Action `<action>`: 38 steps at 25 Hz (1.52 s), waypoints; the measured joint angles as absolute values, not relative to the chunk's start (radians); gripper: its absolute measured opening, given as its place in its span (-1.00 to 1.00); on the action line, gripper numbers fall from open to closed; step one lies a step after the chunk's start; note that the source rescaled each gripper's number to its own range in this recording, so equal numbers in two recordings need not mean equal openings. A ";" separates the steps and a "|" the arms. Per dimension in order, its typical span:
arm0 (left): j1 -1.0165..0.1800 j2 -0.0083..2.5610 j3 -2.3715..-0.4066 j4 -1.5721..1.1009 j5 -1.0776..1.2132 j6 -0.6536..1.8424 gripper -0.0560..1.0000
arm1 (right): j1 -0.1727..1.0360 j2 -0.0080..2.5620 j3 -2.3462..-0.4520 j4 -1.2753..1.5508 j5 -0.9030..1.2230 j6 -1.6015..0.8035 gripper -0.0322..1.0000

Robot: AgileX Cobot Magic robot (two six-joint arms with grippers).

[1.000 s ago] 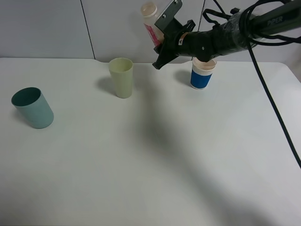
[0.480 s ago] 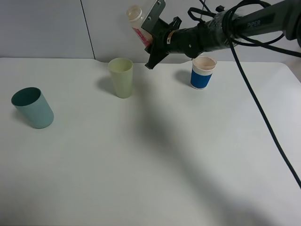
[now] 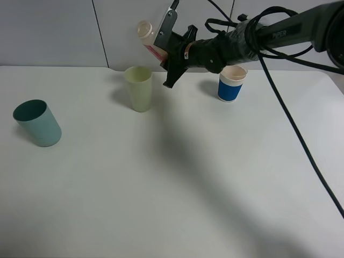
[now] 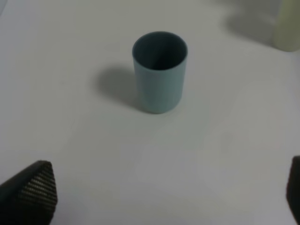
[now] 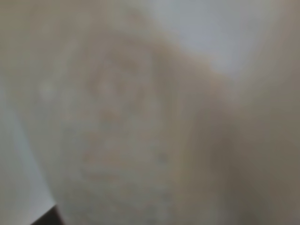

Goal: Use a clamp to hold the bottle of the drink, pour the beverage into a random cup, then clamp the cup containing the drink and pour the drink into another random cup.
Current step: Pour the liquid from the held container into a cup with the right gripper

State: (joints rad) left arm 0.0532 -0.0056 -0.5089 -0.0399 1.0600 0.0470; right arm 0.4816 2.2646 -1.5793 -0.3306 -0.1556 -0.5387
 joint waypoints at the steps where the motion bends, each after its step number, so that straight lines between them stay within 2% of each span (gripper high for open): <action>1: 0.053 -0.006 -0.509 -0.040 1.060 0.047 1.00 | 0.485 2.265 -1.579 -0.343 -0.155 -0.539 -0.85; 38: 0.053 -0.006 -0.509 -0.040 1.060 0.047 1.00 | 0.496 2.265 -1.579 -0.572 -0.117 -0.537 -0.86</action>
